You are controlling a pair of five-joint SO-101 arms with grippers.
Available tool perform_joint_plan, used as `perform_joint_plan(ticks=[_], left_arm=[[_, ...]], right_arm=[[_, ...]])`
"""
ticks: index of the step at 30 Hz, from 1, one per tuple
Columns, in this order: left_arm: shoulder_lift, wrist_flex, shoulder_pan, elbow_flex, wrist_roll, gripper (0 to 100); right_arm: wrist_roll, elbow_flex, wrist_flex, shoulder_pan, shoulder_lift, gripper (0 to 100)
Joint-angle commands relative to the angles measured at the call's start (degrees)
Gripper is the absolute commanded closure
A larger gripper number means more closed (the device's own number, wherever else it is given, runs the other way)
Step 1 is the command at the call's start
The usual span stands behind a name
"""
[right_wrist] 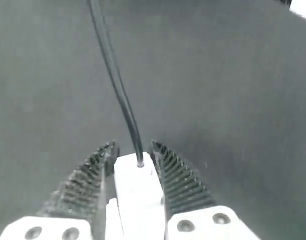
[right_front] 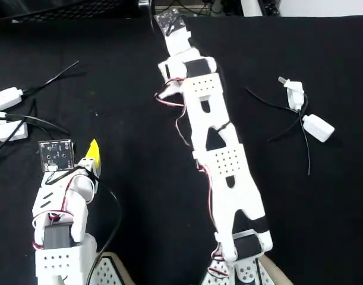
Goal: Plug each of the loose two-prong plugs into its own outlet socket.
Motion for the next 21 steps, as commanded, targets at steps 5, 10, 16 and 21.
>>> perform_joint_plan(ticks=[5,10,16,21], left_arm=[[-0.09,0.09,-0.31,0.84,0.35,82],[-0.09,0.09,-0.31,0.84,0.35,82],[-0.09,0.09,-0.22,0.84,0.35,82],[-0.09,0.09,-0.22,0.84,0.35,82]], right_arm=[[-0.70,-3.12,-13.54,-1.76,5.67,98.4],[-0.88,-7.08,-20.31,-2.20,7.78,98.6],[-0.62,-14.55,-33.49,-3.43,14.64,98.5],[-0.53,-15.69,-35.16,-3.96,19.91,89.5]])
